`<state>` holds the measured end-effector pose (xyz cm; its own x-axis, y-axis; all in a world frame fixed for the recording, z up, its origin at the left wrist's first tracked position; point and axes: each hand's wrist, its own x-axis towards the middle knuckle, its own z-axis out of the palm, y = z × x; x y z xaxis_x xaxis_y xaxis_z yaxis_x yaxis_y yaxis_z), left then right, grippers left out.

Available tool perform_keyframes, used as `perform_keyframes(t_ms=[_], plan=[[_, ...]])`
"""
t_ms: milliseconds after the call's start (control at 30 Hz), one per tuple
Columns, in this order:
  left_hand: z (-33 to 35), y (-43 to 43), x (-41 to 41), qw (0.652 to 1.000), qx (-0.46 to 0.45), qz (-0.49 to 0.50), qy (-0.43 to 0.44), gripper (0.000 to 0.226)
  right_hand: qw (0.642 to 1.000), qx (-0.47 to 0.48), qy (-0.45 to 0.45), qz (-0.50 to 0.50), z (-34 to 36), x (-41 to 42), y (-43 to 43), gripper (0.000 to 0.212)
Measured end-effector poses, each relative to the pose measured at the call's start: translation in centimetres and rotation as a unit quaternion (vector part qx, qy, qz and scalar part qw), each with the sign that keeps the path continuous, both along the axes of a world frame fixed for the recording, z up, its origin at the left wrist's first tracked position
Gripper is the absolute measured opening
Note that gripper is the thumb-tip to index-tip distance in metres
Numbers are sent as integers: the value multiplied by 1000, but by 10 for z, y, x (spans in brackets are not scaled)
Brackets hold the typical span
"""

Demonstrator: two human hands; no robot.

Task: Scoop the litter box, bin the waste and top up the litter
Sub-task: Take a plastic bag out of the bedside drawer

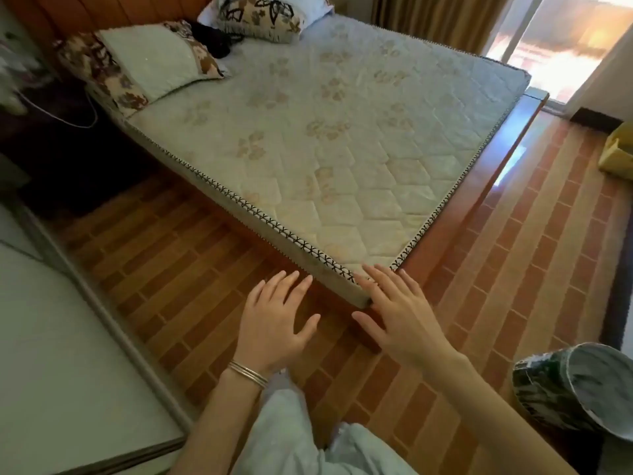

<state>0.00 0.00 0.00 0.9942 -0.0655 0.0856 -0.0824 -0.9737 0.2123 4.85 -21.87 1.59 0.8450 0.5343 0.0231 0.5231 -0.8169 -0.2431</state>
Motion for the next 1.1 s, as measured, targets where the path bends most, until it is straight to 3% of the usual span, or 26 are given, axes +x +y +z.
perform_keyframes(t_ms=[400, 700, 1100], plan=[[-9, 132, 38, 992, 17, 125, 7, 59, 989, -34, 9, 146, 0, 88, 159, 60], [13, 255, 86, 983, 43, 178, -19, 59, 983, 5, -33, 180, 20, 148, 297, 57], [-4, 338, 102, 952, 26, 305, 0, 62, 958, -4, -23, 285, -7, 203, 405, 59]])
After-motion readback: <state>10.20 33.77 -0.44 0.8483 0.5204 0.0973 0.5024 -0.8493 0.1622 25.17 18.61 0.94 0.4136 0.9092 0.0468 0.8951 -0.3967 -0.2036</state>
